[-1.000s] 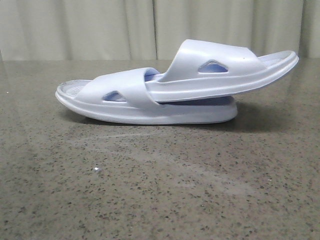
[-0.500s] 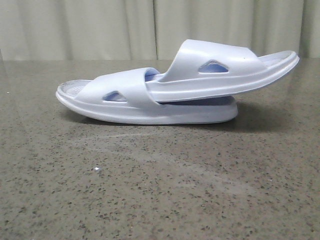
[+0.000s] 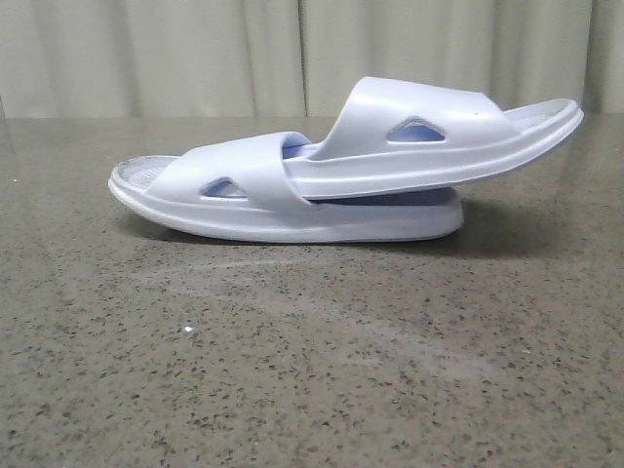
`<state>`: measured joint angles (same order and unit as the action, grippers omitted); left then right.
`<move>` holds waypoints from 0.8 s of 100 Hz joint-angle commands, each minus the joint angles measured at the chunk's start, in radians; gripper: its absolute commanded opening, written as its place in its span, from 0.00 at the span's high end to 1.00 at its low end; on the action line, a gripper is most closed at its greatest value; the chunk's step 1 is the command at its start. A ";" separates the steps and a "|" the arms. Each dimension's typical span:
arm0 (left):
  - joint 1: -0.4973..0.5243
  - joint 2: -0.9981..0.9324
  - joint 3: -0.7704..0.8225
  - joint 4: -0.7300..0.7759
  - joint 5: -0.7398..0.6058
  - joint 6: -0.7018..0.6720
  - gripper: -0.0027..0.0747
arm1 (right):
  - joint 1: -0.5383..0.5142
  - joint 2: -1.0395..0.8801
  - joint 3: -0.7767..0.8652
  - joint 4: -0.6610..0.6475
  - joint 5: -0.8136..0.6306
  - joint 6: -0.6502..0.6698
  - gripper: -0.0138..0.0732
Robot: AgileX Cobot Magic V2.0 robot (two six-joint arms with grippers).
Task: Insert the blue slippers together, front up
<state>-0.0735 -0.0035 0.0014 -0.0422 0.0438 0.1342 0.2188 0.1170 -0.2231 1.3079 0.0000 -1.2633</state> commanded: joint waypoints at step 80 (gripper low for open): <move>0.001 -0.029 0.009 0.007 -0.071 -0.010 0.94 | 0.001 0.008 -0.028 -0.005 -0.016 -0.012 0.96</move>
<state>-0.0735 -0.0036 0.0014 -0.0353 0.0438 0.1342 0.2188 0.1170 -0.2231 1.3079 0.0000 -1.2633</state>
